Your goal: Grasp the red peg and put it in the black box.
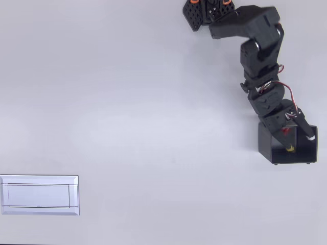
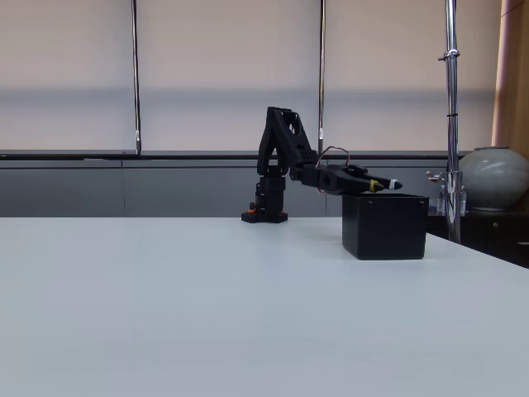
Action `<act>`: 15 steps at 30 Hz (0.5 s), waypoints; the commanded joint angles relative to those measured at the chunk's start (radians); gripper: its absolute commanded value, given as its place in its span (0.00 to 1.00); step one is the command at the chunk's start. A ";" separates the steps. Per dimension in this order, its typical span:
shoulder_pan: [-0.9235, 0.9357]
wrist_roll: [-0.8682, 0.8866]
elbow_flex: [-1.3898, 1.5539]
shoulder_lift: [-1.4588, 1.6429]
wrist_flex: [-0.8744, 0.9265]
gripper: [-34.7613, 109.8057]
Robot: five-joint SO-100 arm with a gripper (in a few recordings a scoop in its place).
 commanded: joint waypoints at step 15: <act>0.221 0.021 -0.057 -1.060 1.259 0.24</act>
